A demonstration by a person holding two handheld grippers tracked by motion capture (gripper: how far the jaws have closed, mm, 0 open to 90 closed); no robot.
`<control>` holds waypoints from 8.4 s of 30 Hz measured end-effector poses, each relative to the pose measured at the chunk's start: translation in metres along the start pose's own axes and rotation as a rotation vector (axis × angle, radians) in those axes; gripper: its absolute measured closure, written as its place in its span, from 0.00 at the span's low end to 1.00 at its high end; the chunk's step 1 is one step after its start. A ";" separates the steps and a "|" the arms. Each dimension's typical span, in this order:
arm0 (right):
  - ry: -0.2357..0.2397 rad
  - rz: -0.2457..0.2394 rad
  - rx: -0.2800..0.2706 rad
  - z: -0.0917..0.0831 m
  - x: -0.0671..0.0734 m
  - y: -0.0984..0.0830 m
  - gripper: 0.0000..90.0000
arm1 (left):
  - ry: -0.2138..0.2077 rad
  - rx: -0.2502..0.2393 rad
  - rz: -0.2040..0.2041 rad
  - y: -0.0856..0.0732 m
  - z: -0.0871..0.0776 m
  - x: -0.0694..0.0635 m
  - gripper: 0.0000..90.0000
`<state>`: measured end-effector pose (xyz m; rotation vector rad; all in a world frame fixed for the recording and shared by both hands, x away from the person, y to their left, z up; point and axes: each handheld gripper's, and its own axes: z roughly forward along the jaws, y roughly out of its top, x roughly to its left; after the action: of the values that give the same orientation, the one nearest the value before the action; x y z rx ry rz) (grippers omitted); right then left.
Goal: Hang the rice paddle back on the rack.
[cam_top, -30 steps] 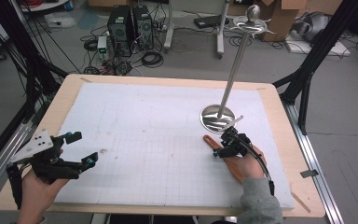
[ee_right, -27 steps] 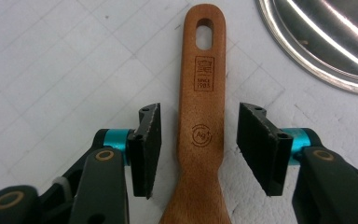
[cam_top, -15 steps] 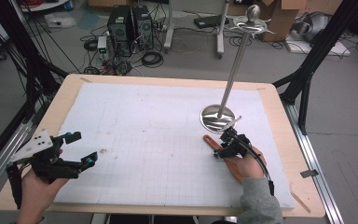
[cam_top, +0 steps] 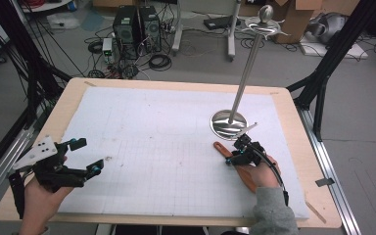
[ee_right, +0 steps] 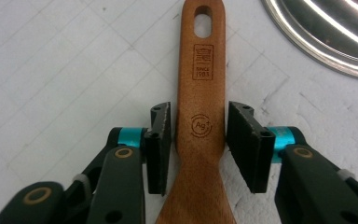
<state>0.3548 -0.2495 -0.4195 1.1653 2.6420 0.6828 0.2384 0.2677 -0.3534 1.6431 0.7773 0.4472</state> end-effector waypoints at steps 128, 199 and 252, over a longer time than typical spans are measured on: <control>0.118 -0.001 -0.754 -0.184 -0.066 -0.010 0.72 | -0.032 0.046 -0.024 -0.003 0.018 0.006 0.02; 0.071 0.050 -0.876 -0.223 -0.117 0.058 0.72 | -0.061 0.030 -0.034 -0.006 0.007 0.014 0.02; 0.111 0.068 -0.919 -0.212 -0.115 0.079 0.72 | -0.031 0.045 -0.054 -0.009 0.006 0.018 0.02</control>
<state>0.4132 -0.3591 -0.1985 0.9192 1.9147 1.7415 0.2531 0.2761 -0.3653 1.6628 0.8114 0.3679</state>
